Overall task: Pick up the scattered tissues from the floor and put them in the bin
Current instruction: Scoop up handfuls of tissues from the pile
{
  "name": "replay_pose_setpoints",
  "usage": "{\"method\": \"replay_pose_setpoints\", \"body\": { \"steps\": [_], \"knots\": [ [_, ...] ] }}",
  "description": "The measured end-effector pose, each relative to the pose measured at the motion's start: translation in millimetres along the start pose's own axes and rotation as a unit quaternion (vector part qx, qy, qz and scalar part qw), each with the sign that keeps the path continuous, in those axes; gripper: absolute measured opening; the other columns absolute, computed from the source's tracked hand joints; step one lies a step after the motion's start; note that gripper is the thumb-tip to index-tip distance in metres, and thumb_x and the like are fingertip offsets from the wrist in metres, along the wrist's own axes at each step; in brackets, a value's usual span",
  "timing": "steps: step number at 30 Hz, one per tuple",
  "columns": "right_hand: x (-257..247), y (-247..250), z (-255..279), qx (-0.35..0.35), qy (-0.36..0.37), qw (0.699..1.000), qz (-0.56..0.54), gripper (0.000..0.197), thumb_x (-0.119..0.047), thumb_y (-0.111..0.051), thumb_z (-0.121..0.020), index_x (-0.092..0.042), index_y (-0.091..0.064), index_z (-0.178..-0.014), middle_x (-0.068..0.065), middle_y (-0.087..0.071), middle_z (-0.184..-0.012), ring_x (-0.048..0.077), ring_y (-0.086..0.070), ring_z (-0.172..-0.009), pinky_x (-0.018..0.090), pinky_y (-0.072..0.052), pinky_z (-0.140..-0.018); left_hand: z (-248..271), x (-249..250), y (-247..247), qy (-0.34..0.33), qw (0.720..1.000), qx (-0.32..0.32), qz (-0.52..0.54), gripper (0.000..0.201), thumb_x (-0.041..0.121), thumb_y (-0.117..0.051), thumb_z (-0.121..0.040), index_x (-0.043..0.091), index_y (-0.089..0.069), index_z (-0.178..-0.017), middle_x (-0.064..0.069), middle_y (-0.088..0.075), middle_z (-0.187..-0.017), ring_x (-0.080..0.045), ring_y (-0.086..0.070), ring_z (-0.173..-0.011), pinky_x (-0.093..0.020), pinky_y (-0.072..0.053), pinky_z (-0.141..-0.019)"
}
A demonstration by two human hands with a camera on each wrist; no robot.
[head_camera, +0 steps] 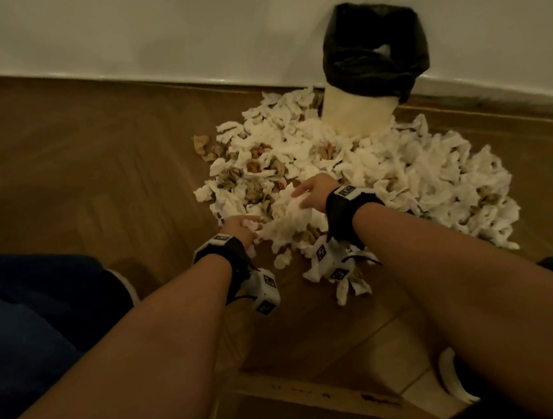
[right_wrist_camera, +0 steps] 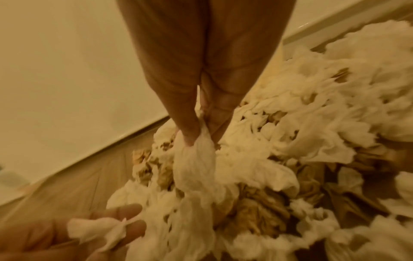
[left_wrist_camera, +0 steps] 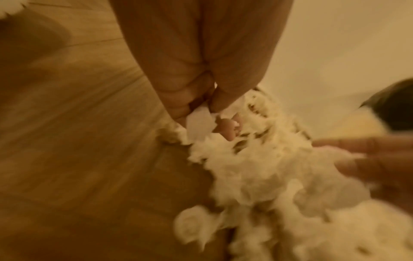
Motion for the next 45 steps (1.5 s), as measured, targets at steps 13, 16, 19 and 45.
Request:
{"method": "replay_pose_setpoints", "body": {
  "steps": [13,16,19,45],
  "knots": [
    [37.5,112.4,53.5,0.160,-0.016,0.894,-0.417,0.016,0.004,-0.055,-0.089,-0.002,-0.068,-0.098,0.008,-0.066,-0.089,0.024,-0.063,-0.084,0.025,-0.055,-0.055,5.3,122.3,-14.0,-0.131,0.989,0.037,-0.049,0.023,0.016,-0.054,-0.094,0.006,-0.064,-0.112,-0.009,-0.064,-0.108,-0.031,-0.054,-0.112,-0.029,-0.046,-0.085],
    [40.0,149.8,64.1,0.181,0.014,0.876,-0.448,0.019,0.007,-0.050,-0.091,0.005,-0.066,-0.101,0.008,-0.064,-0.078,0.019,-0.062,-0.072,0.021,-0.054,-0.054,7.3,160.4,-20.3,-0.176,0.983,0.049,-0.031,0.018,0.014,-0.063,-0.088,0.006,-0.066,-0.104,-0.013,-0.065,-0.109,-0.030,-0.058,-0.107,-0.030,-0.047,-0.084],
    [40.4,191.8,68.1,0.215,0.032,0.864,-0.453,0.030,0.010,-0.049,-0.090,0.011,-0.057,-0.118,0.018,-0.064,-0.101,0.026,-0.063,-0.086,0.023,-0.054,-0.067,7.5,205.6,-28.2,-0.228,0.972,0.048,-0.017,0.020,0.006,-0.060,-0.087,0.003,-0.066,-0.106,-0.017,-0.067,-0.106,-0.026,-0.063,-0.092,-0.026,-0.048,-0.075],
    [44.0,274.7,-24.7,0.318,0.036,0.895,-0.311,0.050,0.010,-0.038,-0.089,-0.008,-0.045,-0.134,0.016,-0.058,-0.109,0.029,-0.055,-0.103,0.042,-0.048,-0.097,-65.8,340.3,-75.8,-0.293,0.936,-0.060,0.184,0.044,-0.014,-0.035,-0.090,0.005,-0.051,-0.127,-0.012,-0.051,-0.126,-0.024,-0.063,-0.097,-0.034,-0.054,-0.078]
  ]
}}
Point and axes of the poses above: each hand's wrist, its own z-axis away from the middle knuckle, its own y-axis out of the back of the hand, x = y × z, the point moved 3 cm from there along -z, towards the middle knuckle
